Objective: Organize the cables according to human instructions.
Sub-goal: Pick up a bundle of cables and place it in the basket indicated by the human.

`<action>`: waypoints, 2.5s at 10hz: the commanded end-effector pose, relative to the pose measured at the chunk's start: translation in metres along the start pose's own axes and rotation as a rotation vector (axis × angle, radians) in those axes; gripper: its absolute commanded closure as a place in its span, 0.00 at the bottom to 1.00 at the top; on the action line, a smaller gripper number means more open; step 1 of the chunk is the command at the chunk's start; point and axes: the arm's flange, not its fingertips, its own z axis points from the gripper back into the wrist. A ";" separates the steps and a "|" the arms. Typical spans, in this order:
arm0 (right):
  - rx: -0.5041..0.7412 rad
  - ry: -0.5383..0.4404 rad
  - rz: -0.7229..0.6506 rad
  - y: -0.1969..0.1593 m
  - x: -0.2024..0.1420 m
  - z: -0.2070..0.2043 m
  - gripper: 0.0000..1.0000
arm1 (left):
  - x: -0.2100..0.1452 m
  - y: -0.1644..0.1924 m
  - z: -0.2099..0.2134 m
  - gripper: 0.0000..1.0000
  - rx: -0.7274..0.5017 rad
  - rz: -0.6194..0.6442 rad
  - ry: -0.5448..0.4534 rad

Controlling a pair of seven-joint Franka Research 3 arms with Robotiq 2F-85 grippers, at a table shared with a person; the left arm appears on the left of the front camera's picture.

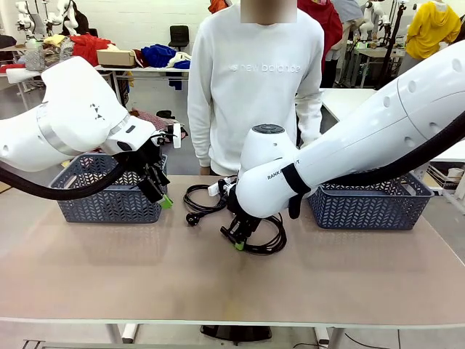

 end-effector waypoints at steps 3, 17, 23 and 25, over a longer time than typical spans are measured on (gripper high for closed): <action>0.030 0.032 0.079 0.009 -0.045 0.055 1.00 | -0.001 0.001 0.001 0.00 -0.003 0.002 0.000; -0.095 -0.044 0.564 -0.172 -0.111 0.235 1.00 | -0.001 0.001 0.001 0.00 -0.003 0.002 0.000; -0.171 -0.073 0.451 -0.269 -0.153 0.205 1.00 | -0.001 0.001 0.001 0.00 -0.003 0.002 0.000; -0.163 -0.080 0.450 -0.285 -0.158 0.193 1.00 | -0.001 0.001 0.001 0.00 -0.003 0.002 0.000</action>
